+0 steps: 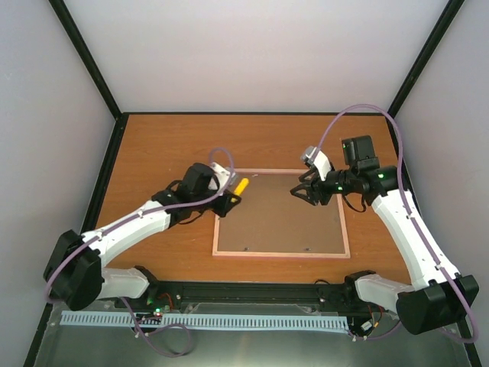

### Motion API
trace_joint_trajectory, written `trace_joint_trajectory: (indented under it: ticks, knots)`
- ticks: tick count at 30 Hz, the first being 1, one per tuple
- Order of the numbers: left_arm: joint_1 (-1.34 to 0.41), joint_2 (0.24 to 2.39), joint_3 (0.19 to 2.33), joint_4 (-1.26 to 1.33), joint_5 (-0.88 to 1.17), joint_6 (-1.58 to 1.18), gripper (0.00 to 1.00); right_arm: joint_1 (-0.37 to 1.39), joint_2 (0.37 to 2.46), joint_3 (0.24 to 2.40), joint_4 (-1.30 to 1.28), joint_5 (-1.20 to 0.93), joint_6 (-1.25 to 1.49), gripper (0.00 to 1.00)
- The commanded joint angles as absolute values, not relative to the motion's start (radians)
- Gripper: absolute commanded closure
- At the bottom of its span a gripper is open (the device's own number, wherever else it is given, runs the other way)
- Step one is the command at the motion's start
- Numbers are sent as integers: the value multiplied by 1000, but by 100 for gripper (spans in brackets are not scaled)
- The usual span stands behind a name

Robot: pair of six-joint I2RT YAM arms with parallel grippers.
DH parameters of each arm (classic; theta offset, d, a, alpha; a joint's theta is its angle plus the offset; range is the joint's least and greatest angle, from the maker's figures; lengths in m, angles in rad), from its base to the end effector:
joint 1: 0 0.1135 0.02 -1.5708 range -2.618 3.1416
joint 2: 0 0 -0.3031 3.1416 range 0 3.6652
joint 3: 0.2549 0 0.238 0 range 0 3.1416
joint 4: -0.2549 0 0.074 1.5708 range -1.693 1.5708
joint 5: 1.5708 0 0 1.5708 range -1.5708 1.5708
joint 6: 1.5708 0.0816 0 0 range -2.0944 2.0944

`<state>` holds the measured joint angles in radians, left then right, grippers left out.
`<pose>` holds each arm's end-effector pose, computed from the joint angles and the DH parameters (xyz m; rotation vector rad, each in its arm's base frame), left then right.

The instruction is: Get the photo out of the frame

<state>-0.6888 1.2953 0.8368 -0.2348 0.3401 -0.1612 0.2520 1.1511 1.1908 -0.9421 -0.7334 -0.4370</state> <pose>0.2040 -0.2033 0.2606 0.7946 2.2166 -0.8213 0.1875 0.1047 0.3537 -1.0653 2.0609 0.8057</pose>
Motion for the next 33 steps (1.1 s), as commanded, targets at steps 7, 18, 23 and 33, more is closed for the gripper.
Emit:
trace_joint_trajectory:
  ticks: [7, 18, 23, 33]
  knots:
    - [-530, 1249, 731, -558, -71, -663, 99, 283, 1204, 1056, -1027, -621, -650, 48]
    - [-500, 1336, 698, -661, -187, -810, 99, 593, 1174, 785, -917, -312, -737, 55]
    - [-499, 1365, 674, -660, -206, -851, 93, 708, 1198, 704, -853, -205, -728, 57]
    - [-498, 1397, 621, -618, -188, -875, 83, 821, 1255, 651, -776, -123, -704, 60]
